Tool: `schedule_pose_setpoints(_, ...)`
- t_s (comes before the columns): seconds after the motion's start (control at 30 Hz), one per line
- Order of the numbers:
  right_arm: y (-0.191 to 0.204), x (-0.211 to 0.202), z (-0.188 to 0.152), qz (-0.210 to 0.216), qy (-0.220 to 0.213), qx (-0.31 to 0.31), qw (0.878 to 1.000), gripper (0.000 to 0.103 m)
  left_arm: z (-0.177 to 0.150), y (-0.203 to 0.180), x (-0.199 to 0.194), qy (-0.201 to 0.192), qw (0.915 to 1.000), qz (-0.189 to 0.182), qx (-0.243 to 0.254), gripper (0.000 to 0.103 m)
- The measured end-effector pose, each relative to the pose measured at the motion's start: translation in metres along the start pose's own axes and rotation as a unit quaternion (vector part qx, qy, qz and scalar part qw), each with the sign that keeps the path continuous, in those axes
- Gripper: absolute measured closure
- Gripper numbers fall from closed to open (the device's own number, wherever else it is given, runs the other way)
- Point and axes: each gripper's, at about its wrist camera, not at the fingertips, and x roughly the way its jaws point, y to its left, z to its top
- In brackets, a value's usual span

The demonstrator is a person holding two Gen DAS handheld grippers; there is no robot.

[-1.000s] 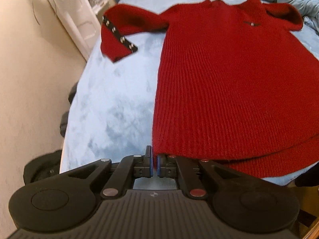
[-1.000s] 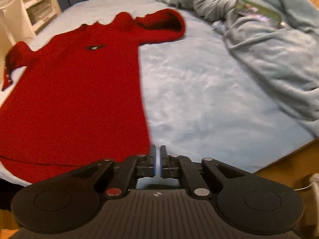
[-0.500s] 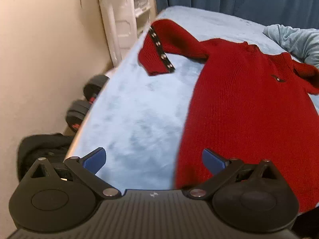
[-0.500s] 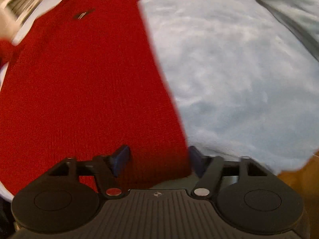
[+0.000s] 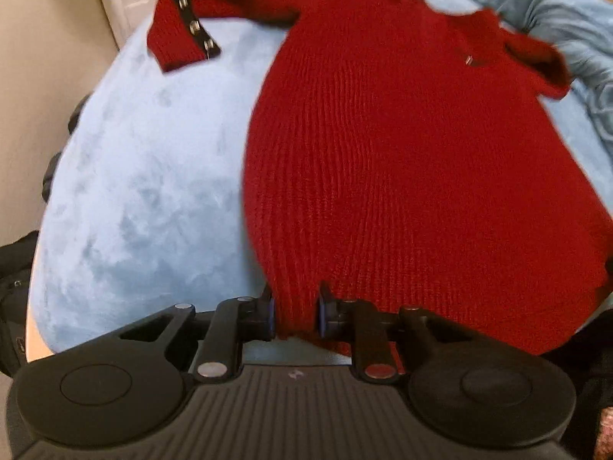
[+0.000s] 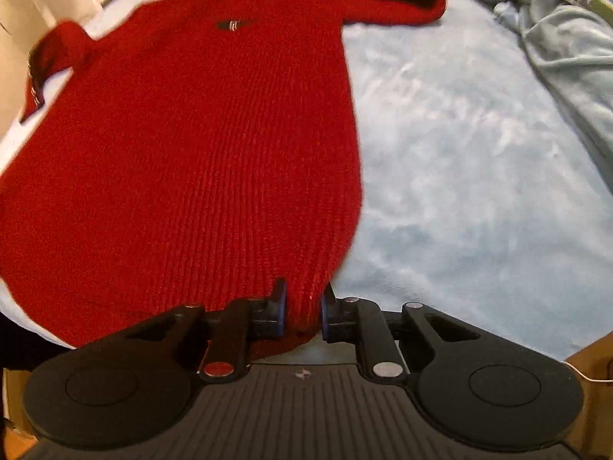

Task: Fold small clothes

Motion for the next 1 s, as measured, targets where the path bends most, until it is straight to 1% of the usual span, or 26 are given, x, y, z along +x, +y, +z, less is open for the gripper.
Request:
schedule_pose_setpoints(0.07, -0.002, -0.019, -0.003, 0.002, -0.013, -0.008, 1.000, 0.088, -0.002, 0.003, -0.009, -0.007, 1.0000, -0.005, -0.003, 0.081)
schedule_pose_setpoints(0.1, -0.001, -0.026, -0.005, -0.005, -0.018, -0.014, 1.000, 0.088, -0.004, 0.004, -0.011, -0.005, 0.9999, -0.009, -0.005, 0.082)
schedule_pose_setpoints(0.17, -0.003, -0.025, -0.004, -0.015, -0.012, -0.021, 1.000, 0.089, -0.010, 0.001, -0.008, 0.004, 0.9999, -0.012, -0.010, 0.081)
schedule_pose_setpoints(0.23, -0.004, -0.012, -0.008, -0.031, 0.006, -0.031, 0.999, 0.089, -0.015, -0.002, 0.000, 0.015, 0.9998, -0.008, -0.011, 0.081)
schedule_pose_setpoints(0.3, -0.003, 0.010, -0.015, -0.032, 0.031, -0.034, 0.998, 0.088, -0.020, -0.004, 0.013, 0.022, 0.9997, 0.008, -0.011, 0.071)
schedule_pose_setpoints(0.33, 0.000, 0.018, -0.018, -0.040, 0.041, -0.035, 0.998, 0.086, -0.020, -0.003, 0.019, 0.026, 0.9994, 0.019, -0.011, 0.059)
schedule_pose_setpoints(0.37, 0.003, 0.021, -0.019, -0.052, 0.054, -0.035, 0.997, 0.081, -0.022, -0.002, 0.018, 0.026, 0.9993, 0.025, -0.012, 0.046)
schedule_pose_setpoints(0.4, 0.005, 0.021, -0.018, -0.063, 0.065, -0.029, 0.996, 0.078, -0.023, 0.002, 0.015, 0.024, 0.9992, 0.030, -0.014, 0.039)
schedule_pose_setpoints(0.43, 0.009, 0.015, -0.018, -0.070, 0.063, -0.029, 0.995, 0.069, -0.024, 0.005, 0.011, 0.021, 0.9991, 0.033, -0.017, 0.031)
schedule_pose_setpoints(0.47, 0.012, 0.010, -0.018, -0.077, 0.056, -0.036, 0.995, 0.058, -0.024, 0.009, 0.005, 0.011, 0.9991, 0.036, -0.020, 0.026)
schedule_pose_setpoints(0.5, 0.016, 0.000, -0.018, -0.084, 0.041, -0.046, 0.995, 0.054, -0.024, 0.014, 0.000, 0.002, 0.9990, 0.038, -0.024, 0.023)
schedule_pose_setpoints(0.53, 0.019, -0.011, -0.016, -0.085, 0.024, -0.051, 0.995, 0.051, -0.022, 0.019, -0.003, -0.004, 0.9987, 0.040, -0.031, 0.016)
schedule_pose_setpoints(0.6, 0.022, -0.030, -0.009, -0.084, -0.012, -0.040, 0.996, 0.050, -0.013, 0.032, -0.012, -0.027, 0.9973, 0.041, -0.054, 0.015)
schedule_pose_setpoints(0.7, 0.025, -0.048, 0.007, -0.078, -0.054, -0.009, 0.995, 0.049, 0.017, 0.055, -0.020, -0.069, 0.9917, 0.038, -0.101, 0.014)
schedule_pose_setpoints(0.77, 0.029, -0.049, 0.018, -0.079, -0.074, 0.006, 0.994, 0.049, 0.043, 0.070, -0.025, -0.097, 0.9857, 0.038, -0.133, 0.011)
schedule_pose_setpoints(0.83, 0.031, -0.042, 0.030, -0.081, -0.089, 0.020, 0.993, 0.049, 0.074, 0.085, -0.023, -0.113, 0.9798, 0.042, -0.159, 0.008)
schedule_pose_setpoints(0.93, 0.036, -0.024, 0.050, -0.089, -0.090, 0.038, 0.991, 0.049, 0.124, 0.101, -0.005, -0.127, 0.9721, 0.055, -0.189, 0.008)
schedule_pose_setpoints(1.0, 0.037, -0.007, 0.063, -0.090, -0.081, 0.053, 0.991, 0.049, 0.159, 0.110, 0.018, -0.116, 0.9716, 0.071, -0.194, 0.008)
